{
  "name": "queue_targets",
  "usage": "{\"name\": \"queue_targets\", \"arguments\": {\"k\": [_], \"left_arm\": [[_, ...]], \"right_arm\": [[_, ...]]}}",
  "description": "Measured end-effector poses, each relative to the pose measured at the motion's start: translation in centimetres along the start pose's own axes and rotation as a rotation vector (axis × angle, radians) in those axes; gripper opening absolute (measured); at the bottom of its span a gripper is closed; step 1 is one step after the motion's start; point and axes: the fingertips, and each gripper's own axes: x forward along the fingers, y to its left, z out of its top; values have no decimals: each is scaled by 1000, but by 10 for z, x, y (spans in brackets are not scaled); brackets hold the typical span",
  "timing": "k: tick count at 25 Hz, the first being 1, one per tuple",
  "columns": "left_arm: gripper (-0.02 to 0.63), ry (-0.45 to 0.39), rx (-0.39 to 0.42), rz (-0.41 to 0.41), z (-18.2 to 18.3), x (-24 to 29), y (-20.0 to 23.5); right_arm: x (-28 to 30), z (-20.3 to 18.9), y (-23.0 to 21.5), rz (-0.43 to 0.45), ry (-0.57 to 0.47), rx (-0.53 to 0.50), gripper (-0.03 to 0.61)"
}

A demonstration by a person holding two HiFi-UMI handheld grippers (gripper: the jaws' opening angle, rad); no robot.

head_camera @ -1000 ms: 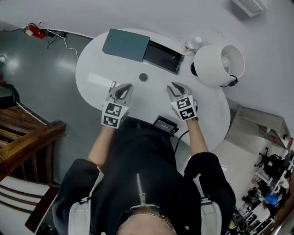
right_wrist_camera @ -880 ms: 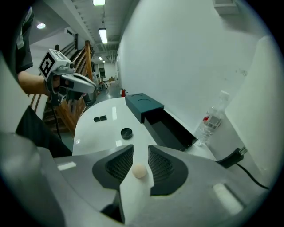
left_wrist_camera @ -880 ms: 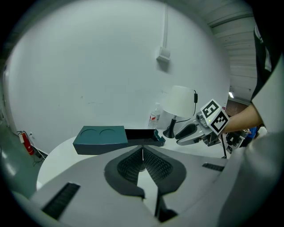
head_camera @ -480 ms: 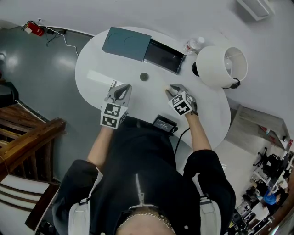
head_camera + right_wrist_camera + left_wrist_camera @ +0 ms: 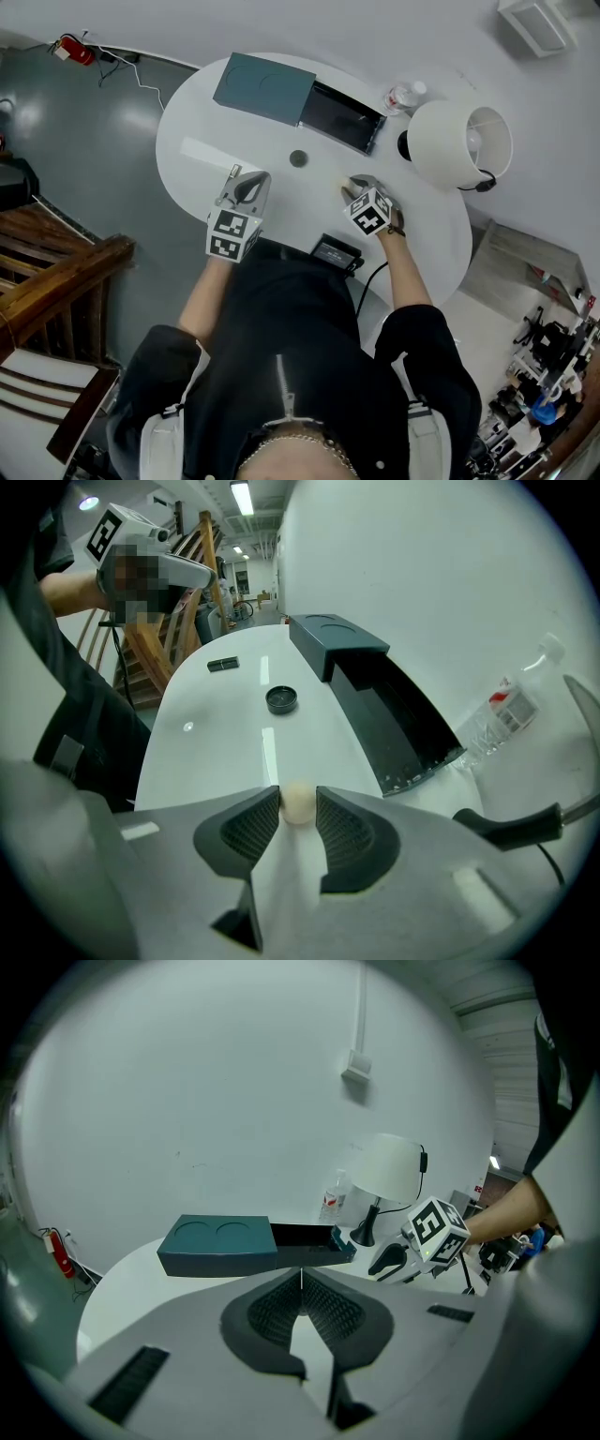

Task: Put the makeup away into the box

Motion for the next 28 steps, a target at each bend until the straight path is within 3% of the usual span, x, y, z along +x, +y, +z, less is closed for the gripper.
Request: {"name": "queue_targets", "arguments": {"k": [14,23,28], "left_arm": [[14,4,-7,1,0,4,-1],[14,-3,-17,8,0,3,1],[14,-5,-27,23,0,1,7]], "right_arm": [[-10,11,-6,15,-34,30,89],[-36,54,-19,7,-118,4,86],[-48,81,-38,12,-181,67,84]]}}
